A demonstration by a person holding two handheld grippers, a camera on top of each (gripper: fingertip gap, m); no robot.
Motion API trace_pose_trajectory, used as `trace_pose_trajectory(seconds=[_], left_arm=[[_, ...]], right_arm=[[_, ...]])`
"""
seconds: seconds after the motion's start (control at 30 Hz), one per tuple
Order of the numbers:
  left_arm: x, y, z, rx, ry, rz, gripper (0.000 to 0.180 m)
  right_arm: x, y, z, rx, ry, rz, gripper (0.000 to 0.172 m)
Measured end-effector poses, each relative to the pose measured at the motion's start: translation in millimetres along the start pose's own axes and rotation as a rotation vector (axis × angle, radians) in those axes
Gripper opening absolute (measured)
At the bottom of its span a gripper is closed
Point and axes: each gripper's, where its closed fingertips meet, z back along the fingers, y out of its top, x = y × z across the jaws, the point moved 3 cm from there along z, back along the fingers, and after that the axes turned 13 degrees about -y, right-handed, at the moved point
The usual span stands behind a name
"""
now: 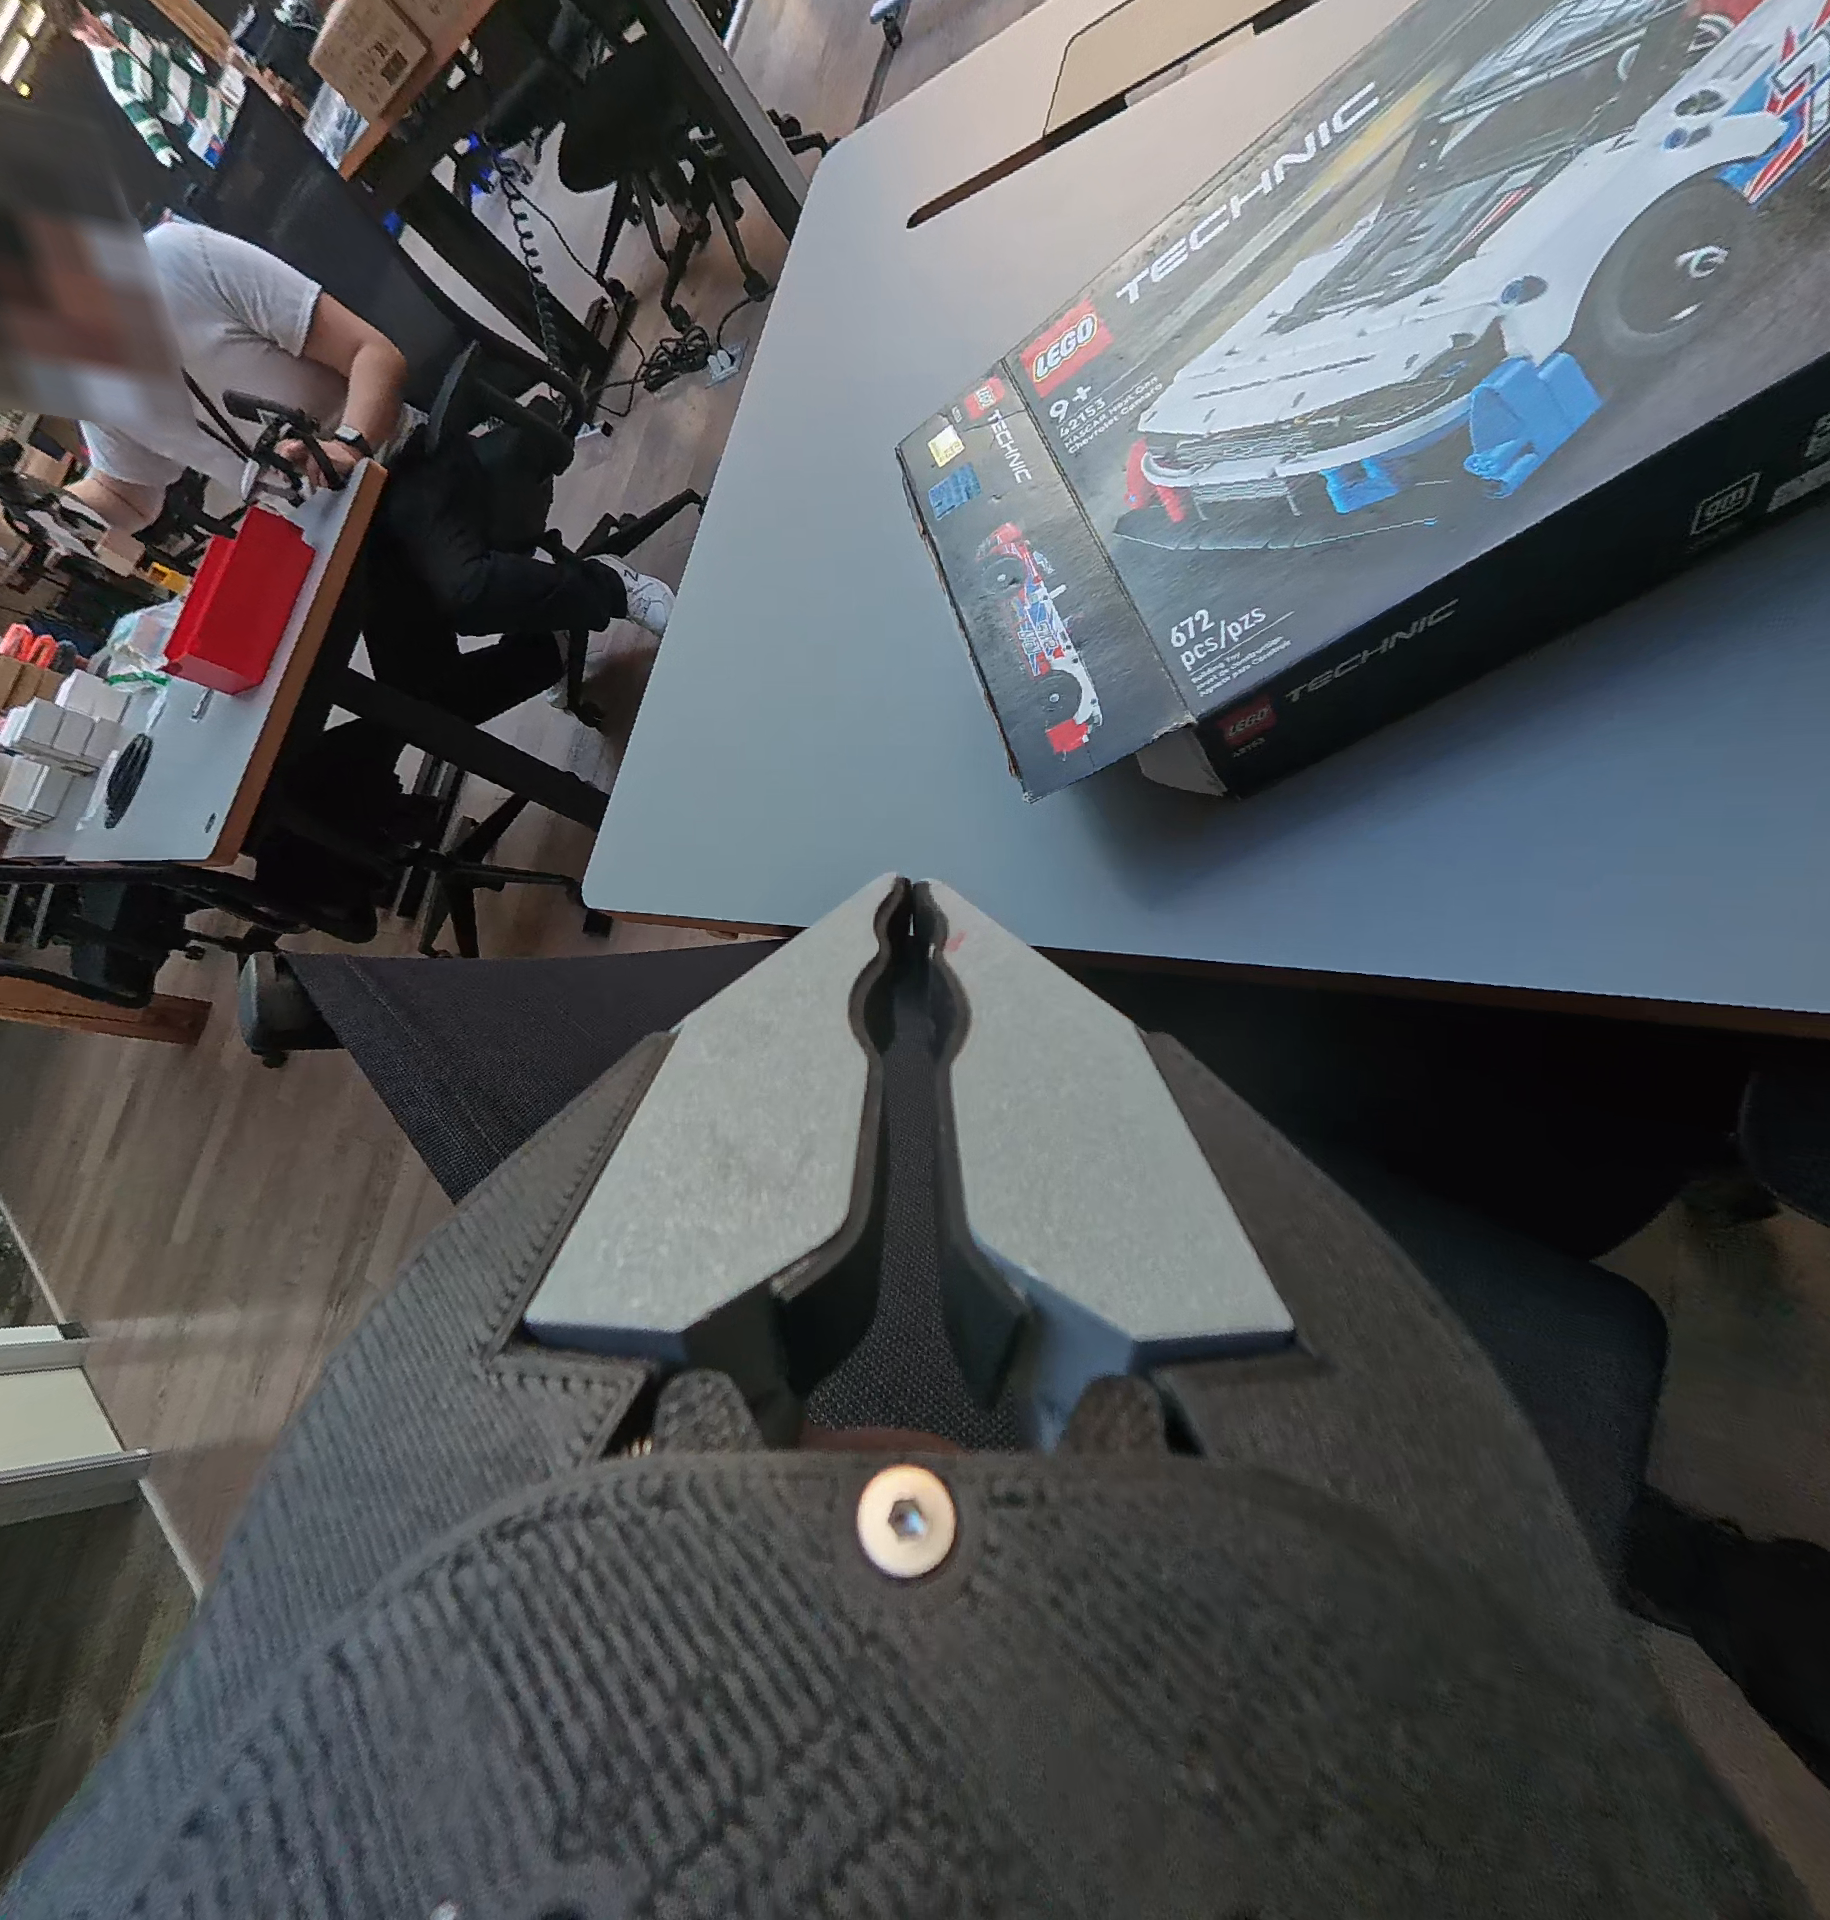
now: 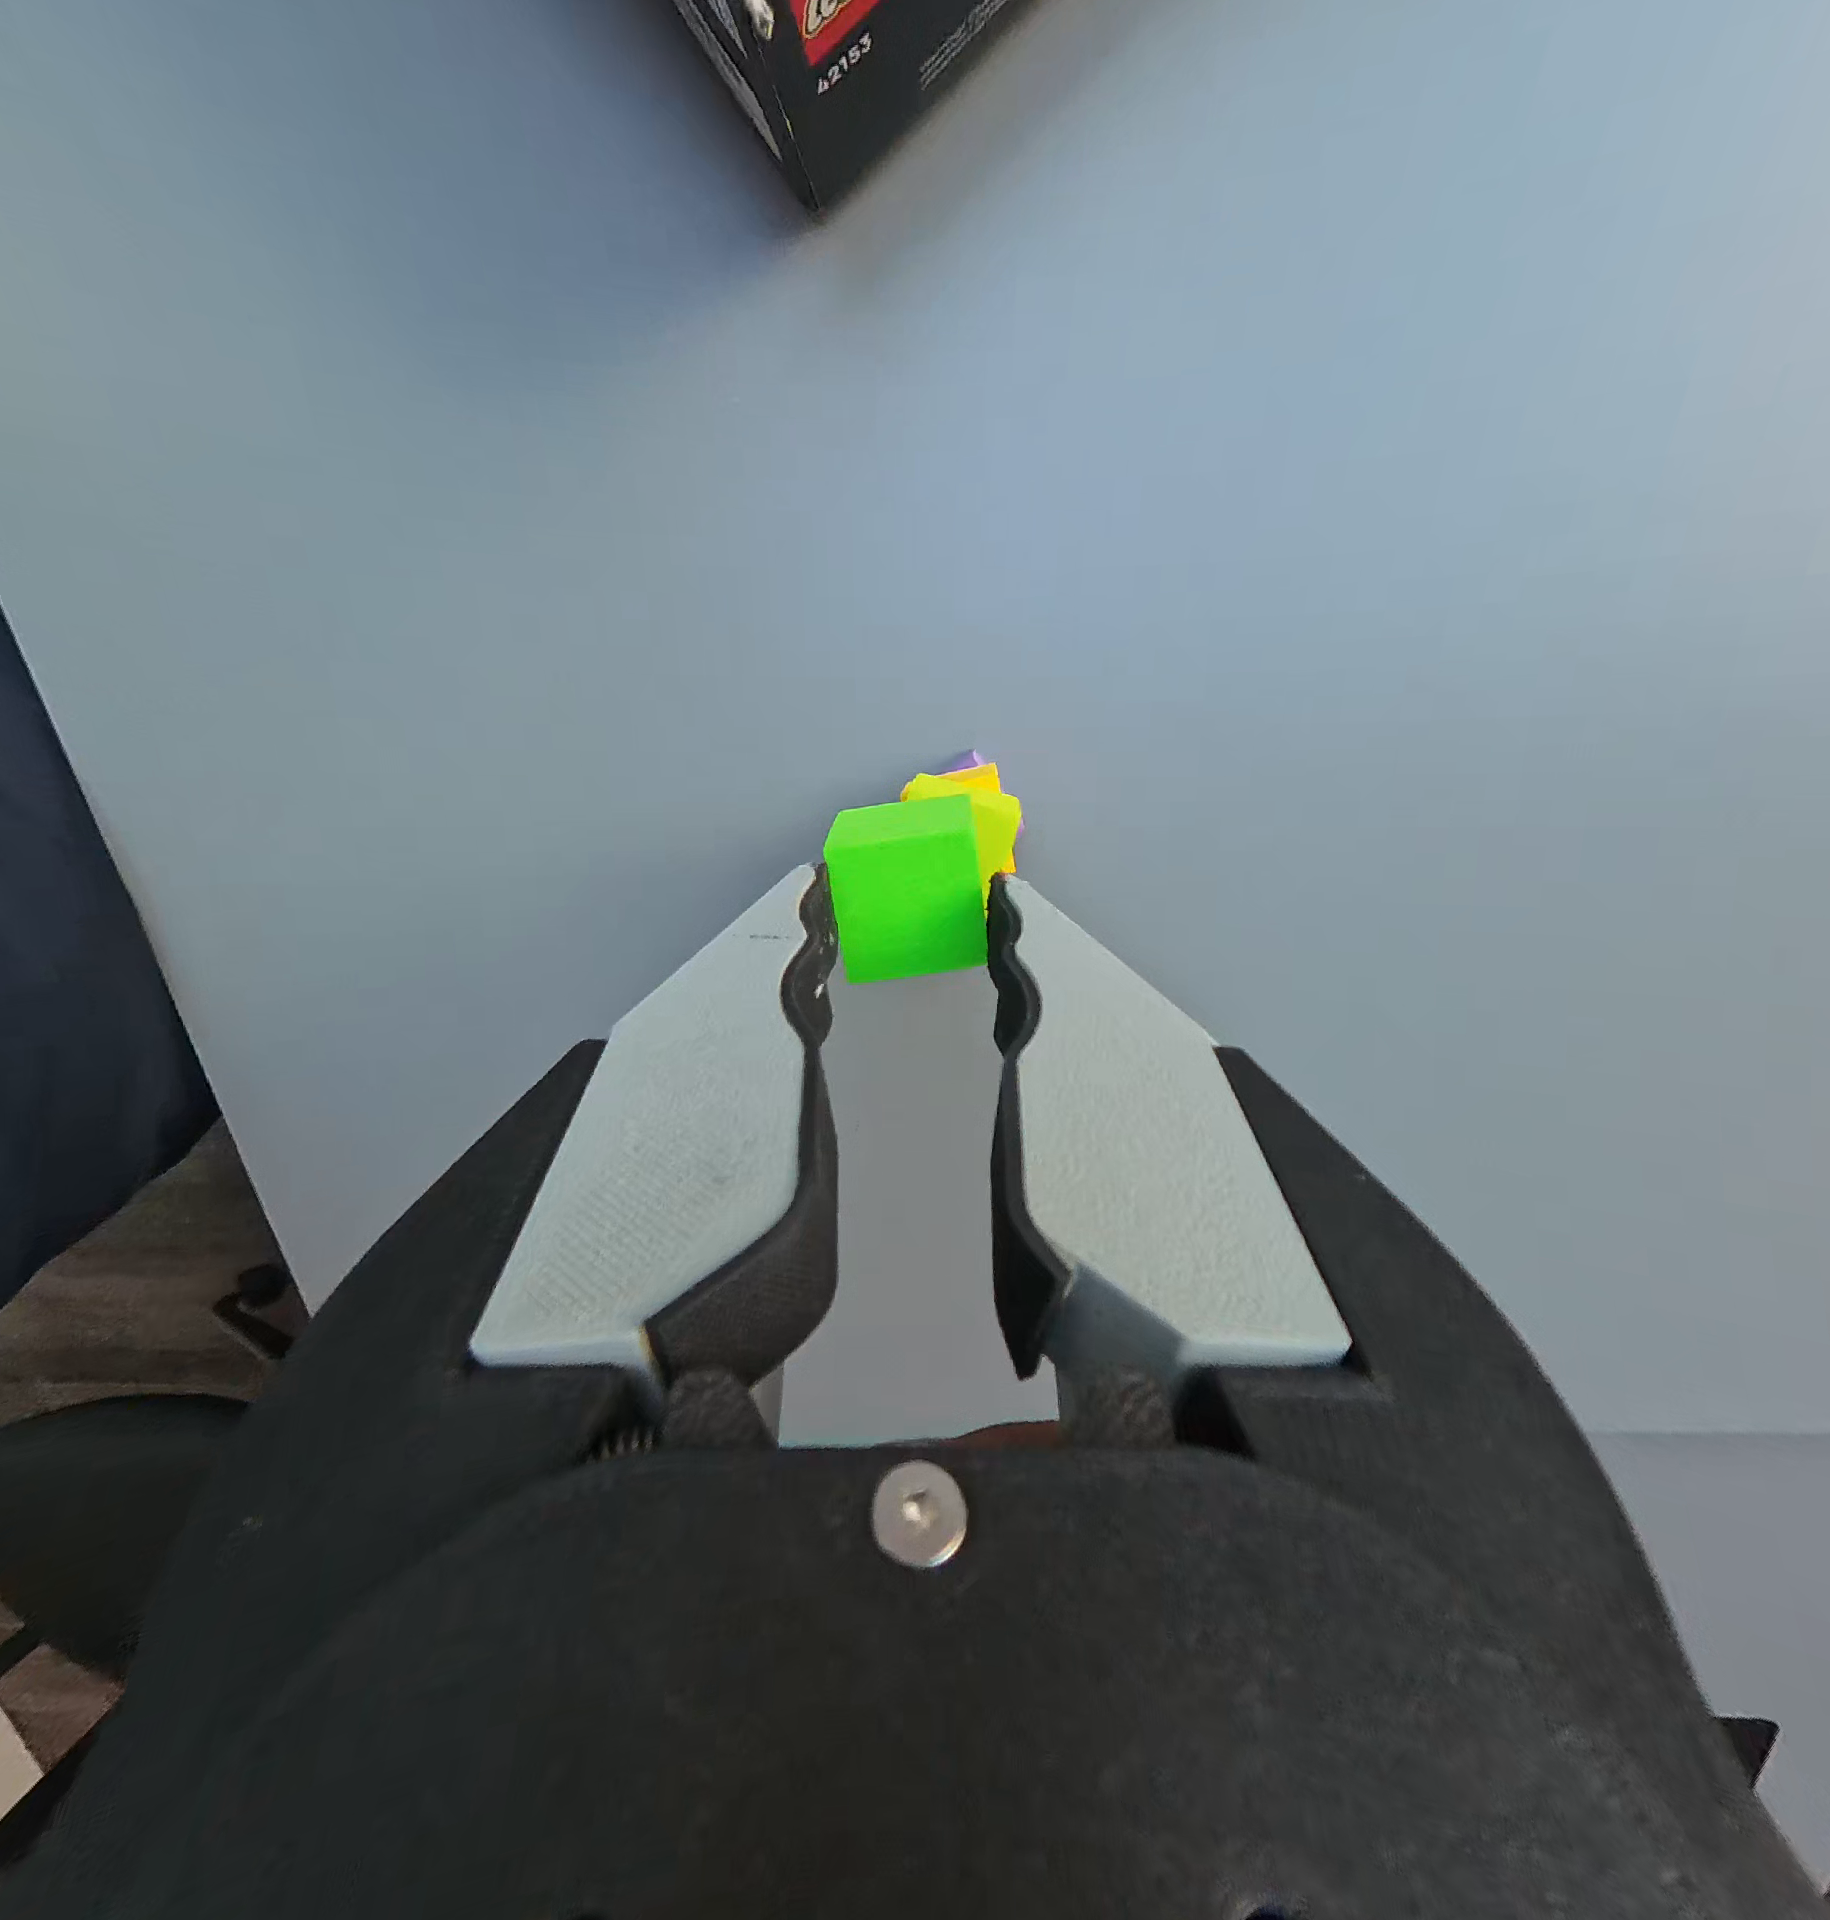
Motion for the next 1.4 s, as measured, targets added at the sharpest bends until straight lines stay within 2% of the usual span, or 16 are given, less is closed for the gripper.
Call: trace_pose_trajectory(seconds=[0.6,0.8,0.93,1.03,1.1,1.17,1.2,1.23,1.3,1.4], left_arm=[[0,2,2,0.017,0.017,-0.006,0.000],[0,2,2,0.017,0.016,-0.007,0.000],[0,3,2,0.018,0.018,-0.009,0.000],[0,3,2,0.020,0.020,-0.009,0.000],[0,3,2,0.020,0.020,-0.006,0.000],[-1,3,3,0.023,0.027,-0.002,0.000],[-2,3,3,0.026,0.030,0.001,0.000],[-2,4,3,0.028,0.031,0.002,0.000],[-2,3,3,0.027,0.030,0.002,0.000],[-2,4,3,0.026,0.028,-0.001,0.000]], right_arm=[[2,-7,-21,-0.001,-0.047,-0.003,0.028],[2,-8,-27,0.006,-0.045,-0.034,0.044],[2,-6,-18,0.047,-0.042,-0.056,0.050],[11,3,8,0.220,-0.085,-0.091,0.044],[28,12,31,0.396,-0.200,-0.137,0.037],[44,11,42,0.505,-0.303,-0.238,0.006],[51,2,37,0.493,-0.334,-0.303,0.000],[58,-13,25,0.418,-0.380,-0.366,0.000],[65,-53,-6,0.166,-0.464,-0.464,0.000],[38,-89,-50,-0.095,-0.357,-0.529,0.000]])
